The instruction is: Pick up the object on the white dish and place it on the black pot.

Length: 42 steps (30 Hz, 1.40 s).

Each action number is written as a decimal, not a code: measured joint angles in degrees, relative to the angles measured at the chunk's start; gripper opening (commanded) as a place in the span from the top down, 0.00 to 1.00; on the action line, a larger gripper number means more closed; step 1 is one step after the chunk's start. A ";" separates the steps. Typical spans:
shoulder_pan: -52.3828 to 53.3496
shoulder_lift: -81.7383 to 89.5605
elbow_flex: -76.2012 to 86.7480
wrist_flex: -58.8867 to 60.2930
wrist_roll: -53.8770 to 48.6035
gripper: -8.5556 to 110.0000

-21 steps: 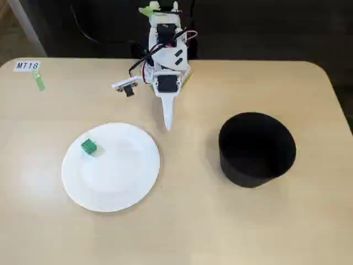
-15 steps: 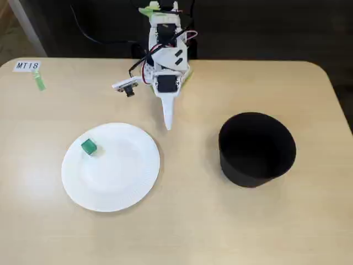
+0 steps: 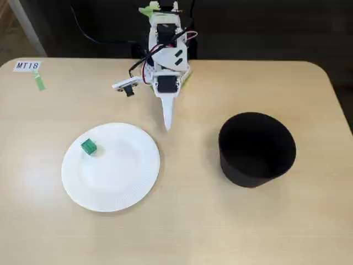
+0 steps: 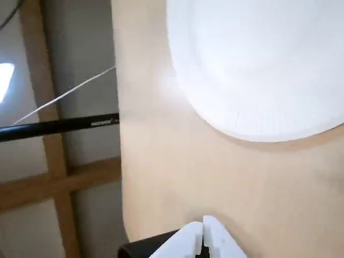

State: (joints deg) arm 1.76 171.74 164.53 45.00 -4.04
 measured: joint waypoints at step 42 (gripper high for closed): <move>36.65 -92.11 -74.36 27.77 2.99 0.70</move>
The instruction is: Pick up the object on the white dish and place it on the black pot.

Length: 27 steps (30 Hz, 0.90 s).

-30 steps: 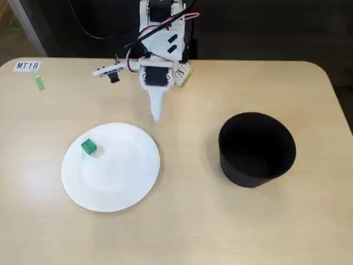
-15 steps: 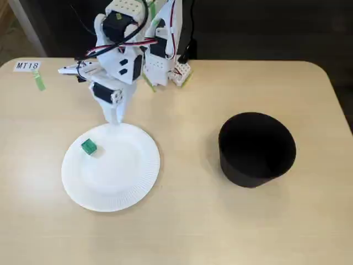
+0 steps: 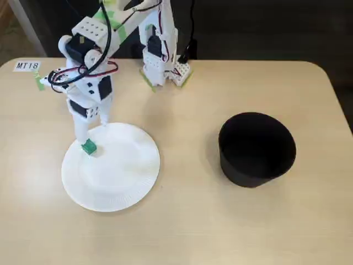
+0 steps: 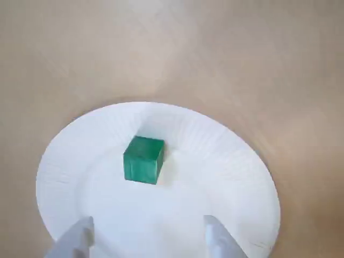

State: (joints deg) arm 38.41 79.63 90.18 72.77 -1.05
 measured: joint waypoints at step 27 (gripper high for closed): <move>1.76 -14.41 -3.96 -6.77 -0.09 0.76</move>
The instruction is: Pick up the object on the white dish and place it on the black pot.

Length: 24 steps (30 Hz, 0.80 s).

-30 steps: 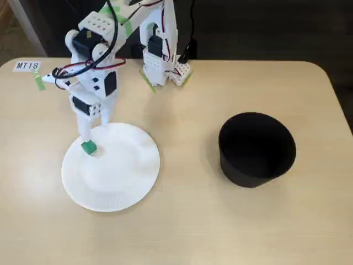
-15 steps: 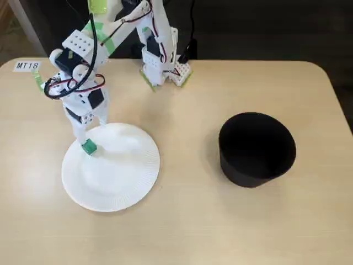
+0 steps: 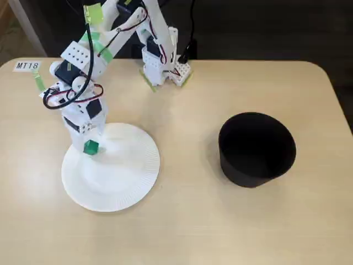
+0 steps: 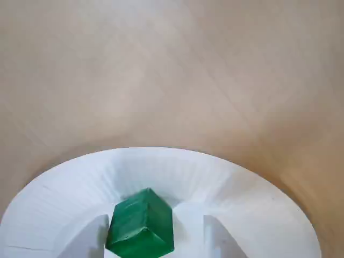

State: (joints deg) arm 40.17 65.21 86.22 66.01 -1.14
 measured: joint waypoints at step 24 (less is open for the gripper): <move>-2.81 9.58 -0.44 -1.67 1.49 0.93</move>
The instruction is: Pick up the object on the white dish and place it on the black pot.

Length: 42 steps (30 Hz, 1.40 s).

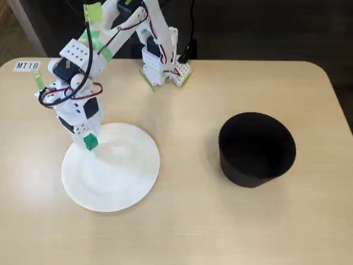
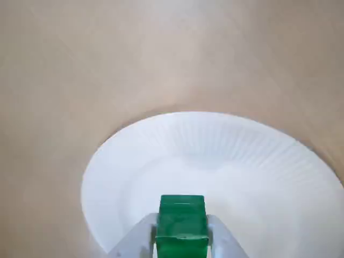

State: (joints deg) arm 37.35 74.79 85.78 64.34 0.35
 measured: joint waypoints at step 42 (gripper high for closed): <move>-72.33 18.11 18.11 -25.22 -4.57 0.90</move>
State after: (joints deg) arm -34.98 92.90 103.89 39.11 -4.22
